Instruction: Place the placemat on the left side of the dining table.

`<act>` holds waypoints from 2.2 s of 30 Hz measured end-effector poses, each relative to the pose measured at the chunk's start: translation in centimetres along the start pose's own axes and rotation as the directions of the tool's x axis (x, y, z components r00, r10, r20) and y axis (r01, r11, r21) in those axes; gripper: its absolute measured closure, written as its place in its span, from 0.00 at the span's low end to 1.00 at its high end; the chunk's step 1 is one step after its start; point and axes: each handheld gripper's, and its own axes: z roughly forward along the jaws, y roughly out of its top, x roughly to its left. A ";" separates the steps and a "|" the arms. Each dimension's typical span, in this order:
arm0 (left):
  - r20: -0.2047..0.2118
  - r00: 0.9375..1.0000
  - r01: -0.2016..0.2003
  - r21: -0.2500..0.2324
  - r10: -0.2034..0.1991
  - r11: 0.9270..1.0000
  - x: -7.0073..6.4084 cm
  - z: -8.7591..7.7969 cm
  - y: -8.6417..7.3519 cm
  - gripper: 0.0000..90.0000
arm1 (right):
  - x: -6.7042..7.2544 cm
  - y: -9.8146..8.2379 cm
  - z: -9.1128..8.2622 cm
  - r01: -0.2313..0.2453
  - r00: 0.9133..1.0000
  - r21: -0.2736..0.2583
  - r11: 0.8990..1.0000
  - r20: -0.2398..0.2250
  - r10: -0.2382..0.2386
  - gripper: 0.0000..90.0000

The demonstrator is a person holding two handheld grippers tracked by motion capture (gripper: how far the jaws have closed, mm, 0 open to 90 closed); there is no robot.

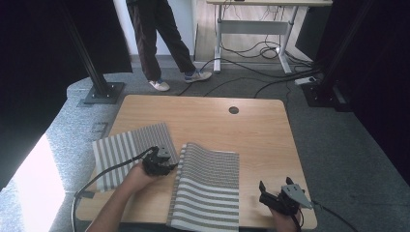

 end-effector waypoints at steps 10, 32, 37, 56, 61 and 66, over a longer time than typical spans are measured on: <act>-0.053 0.996 -0.076 -0.014 0.075 0.997 -0.3 -1.7 0.2 1.00 | 0.0 0.0 0.0 0.000 1.000 -0.001 1.000 0.000 0.000 0.00; -0.285 0.951 -0.101 0.078 0.119 0.992 3.7 -9.9 3.7 1.00 | 0.0 0.0 0.0 -0.001 1.000 -0.001 1.000 -0.001 0.001 0.00; -0.319 0.942 -0.088 0.072 0.107 0.993 5.2 -11.0 4.5 1.00 | 0.0 0.0 0.0 -0.004 1.000 -0.001 1.000 -0.001 0.004 0.00; -0.473 0.880 0.070 0.043 -0.042 0.997 11.5 -11.7 5.2 1.00 | -0.1 0.0 0.0 -0.006 1.000 0.000 1.000 0.000 0.006 0.00; -0.518 0.851 0.117 0.018 -0.091 0.993 13.4 -11.6 5.5 1.00 | -0.1 0.0 0.0 -0.007 1.000 0.000 1.000 -0.002 0.007 0.00; -0.543 0.830 0.147 -0.006 -0.127 0.989 15.0 -11.7 5.8 1.00 | -0.1 0.0 0.0 -0.007 1.000 -0.001 1.000 0.000 0.007 0.00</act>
